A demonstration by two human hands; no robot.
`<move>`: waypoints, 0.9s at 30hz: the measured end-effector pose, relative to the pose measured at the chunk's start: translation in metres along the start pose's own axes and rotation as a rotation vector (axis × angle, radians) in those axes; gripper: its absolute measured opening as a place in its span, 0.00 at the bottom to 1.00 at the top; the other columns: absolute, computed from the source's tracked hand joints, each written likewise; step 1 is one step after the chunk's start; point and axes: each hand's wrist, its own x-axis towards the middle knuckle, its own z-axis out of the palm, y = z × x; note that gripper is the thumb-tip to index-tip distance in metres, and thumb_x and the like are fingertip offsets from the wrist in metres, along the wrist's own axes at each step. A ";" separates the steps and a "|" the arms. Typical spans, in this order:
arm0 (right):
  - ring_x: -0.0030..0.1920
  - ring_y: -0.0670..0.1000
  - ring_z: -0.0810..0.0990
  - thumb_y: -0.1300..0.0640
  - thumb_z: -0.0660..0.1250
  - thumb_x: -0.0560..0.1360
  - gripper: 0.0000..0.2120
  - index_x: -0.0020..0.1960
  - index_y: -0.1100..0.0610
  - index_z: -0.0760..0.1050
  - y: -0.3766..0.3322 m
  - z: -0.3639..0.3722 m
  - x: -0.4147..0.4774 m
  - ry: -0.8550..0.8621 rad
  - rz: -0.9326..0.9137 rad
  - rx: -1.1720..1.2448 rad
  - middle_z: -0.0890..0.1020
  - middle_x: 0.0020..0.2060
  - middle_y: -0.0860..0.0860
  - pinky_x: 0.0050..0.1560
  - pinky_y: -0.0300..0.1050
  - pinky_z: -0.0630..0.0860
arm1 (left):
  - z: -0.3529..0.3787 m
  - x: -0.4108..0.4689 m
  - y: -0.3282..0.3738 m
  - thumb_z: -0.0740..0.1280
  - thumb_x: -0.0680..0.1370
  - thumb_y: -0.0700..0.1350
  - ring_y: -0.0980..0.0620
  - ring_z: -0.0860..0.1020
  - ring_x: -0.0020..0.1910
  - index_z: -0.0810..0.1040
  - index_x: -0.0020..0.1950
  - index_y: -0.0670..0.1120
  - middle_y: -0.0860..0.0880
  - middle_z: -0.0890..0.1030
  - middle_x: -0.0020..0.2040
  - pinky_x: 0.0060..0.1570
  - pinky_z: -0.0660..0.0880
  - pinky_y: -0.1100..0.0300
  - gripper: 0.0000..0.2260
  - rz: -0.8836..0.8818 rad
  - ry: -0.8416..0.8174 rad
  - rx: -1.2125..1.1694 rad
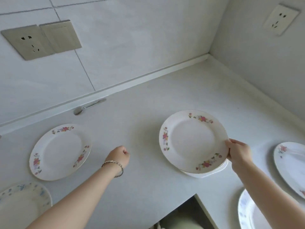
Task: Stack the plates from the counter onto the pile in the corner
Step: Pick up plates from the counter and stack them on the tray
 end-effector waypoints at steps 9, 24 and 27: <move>0.30 0.52 0.68 0.71 0.59 0.72 0.15 0.59 0.72 0.73 0.031 -0.027 0.037 0.070 0.200 0.121 0.70 0.31 0.55 0.57 0.56 0.75 | 0.020 -0.005 0.041 0.57 0.76 0.40 0.44 0.80 0.42 0.68 0.33 0.51 0.46 0.80 0.41 0.48 0.76 0.54 0.12 0.023 -0.007 -0.006; 0.49 0.58 0.74 0.54 0.69 0.71 0.21 0.60 0.62 0.72 0.063 0.002 0.054 0.052 -0.119 -0.303 0.74 0.58 0.59 0.47 0.47 0.72 | 0.034 -0.006 0.040 0.58 0.76 0.40 0.45 0.78 0.38 0.69 0.33 0.50 0.51 0.78 0.32 0.46 0.77 0.54 0.12 -0.064 -0.001 0.015; 0.67 0.59 0.63 0.55 0.67 0.73 0.27 0.69 0.61 0.65 0.062 0.008 0.049 0.062 -0.204 -0.372 0.65 0.67 0.59 0.66 0.54 0.64 | 0.032 -0.005 0.037 0.58 0.76 0.40 0.43 0.80 0.40 0.69 0.33 0.50 0.48 0.79 0.35 0.48 0.77 0.53 0.12 -0.076 -0.005 0.020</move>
